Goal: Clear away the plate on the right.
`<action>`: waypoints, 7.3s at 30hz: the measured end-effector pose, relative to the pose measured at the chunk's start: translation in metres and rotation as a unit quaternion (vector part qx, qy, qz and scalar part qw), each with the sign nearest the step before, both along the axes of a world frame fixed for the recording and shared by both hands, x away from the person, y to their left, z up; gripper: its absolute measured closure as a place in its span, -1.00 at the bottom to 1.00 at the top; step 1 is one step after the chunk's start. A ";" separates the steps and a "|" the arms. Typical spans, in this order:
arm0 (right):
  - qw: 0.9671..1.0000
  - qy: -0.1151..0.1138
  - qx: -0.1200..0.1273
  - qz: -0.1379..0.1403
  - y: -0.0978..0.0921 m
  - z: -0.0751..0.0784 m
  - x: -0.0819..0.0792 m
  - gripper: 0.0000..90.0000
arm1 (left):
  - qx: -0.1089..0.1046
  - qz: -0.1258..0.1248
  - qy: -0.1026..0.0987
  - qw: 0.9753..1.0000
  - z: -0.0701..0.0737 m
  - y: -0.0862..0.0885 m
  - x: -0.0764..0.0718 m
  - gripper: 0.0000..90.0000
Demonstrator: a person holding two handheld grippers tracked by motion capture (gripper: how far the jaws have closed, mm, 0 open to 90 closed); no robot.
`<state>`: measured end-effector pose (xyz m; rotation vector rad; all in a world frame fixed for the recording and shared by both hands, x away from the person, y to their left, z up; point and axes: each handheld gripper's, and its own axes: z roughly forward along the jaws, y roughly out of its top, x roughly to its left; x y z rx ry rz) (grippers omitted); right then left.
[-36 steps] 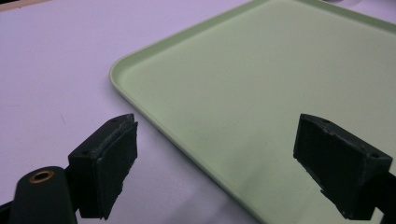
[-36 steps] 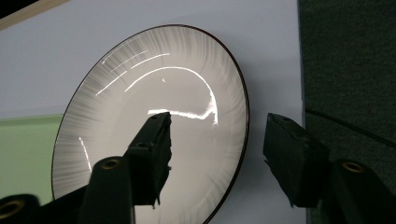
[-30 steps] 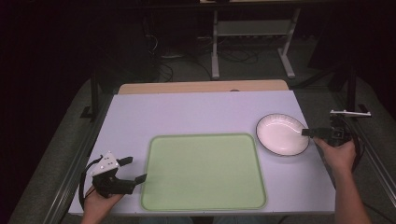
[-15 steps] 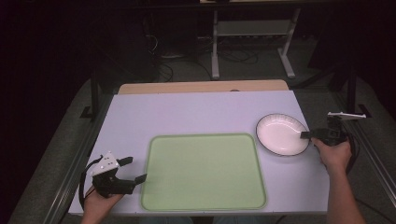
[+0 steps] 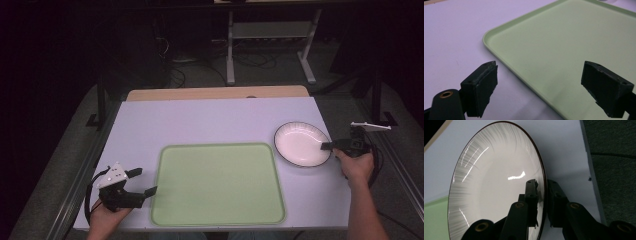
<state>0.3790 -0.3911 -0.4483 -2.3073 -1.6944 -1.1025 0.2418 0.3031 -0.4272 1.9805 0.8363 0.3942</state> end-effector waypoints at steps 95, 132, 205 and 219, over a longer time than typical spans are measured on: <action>0.981 -0.126 0.133 0.063 0.012 0.052 -0.112 0.77 | 0.002 0.008 0.000 1.000 0.000 0.001 -0.001 -0.69; 0.956 -0.129 0.138 0.223 0.128 0.086 -0.088 0.75 | 0.001 0.006 -0.003 1.000 0.001 0.003 -0.002 -0.69; 0.970 -0.074 0.101 0.211 0.247 0.016 -0.030 0.73 | -0.004 0.003 -0.004 1.000 0.002 0.004 -0.002 -0.69; 0.972 -0.064 0.077 0.212 0.249 0.010 -0.035 0.77 | -0.004 0.004 -0.005 1.000 0.002 0.004 -0.002 -0.69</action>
